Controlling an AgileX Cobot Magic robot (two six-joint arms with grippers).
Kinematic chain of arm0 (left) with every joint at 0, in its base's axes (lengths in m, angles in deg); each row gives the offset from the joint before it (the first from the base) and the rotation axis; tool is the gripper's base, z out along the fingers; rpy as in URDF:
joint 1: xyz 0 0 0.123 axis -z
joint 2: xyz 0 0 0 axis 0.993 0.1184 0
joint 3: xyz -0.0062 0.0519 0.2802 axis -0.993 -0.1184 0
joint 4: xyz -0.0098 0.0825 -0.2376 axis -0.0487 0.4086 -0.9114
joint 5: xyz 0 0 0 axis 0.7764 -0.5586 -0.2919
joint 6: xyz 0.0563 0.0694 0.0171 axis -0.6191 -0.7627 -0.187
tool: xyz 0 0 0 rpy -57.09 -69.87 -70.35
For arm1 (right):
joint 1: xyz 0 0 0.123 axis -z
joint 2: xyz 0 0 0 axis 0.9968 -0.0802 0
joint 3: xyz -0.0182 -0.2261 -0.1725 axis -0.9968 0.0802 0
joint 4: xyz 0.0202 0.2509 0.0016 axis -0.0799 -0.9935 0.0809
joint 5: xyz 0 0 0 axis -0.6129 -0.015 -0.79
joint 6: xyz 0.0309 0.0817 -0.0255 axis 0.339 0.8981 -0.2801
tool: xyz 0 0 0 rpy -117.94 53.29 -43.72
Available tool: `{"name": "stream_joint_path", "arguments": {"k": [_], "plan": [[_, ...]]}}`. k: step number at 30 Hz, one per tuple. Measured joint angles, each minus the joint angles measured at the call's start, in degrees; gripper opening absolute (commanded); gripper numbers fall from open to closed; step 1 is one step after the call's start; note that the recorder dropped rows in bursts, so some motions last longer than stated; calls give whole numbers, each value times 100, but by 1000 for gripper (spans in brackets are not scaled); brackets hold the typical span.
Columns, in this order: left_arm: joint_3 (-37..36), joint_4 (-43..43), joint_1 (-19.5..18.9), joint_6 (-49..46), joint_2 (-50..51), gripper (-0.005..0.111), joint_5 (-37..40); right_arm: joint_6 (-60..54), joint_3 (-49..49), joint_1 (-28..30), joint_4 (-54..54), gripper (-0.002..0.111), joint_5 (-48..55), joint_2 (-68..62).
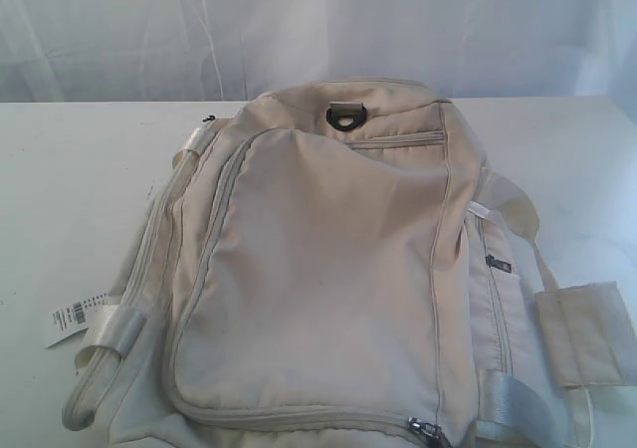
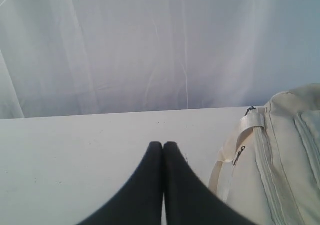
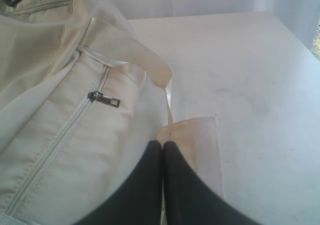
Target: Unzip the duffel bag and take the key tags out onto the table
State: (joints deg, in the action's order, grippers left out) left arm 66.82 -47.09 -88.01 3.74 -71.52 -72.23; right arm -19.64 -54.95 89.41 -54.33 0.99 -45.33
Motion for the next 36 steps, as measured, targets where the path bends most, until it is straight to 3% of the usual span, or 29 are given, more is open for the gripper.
{"name": "stream_joint_path", "arguments": {"k": [9,20,36], "plan": [[-61,-23,25,-58,0,0,1180,0,0,0,0,0,0,0],[-61,-320,424,-85,0,0,1267,-24,0,0,12,0,0,0],[-61,-320,464,-108,0,0,1267,-37,0,0,24,0,0,0]]}}
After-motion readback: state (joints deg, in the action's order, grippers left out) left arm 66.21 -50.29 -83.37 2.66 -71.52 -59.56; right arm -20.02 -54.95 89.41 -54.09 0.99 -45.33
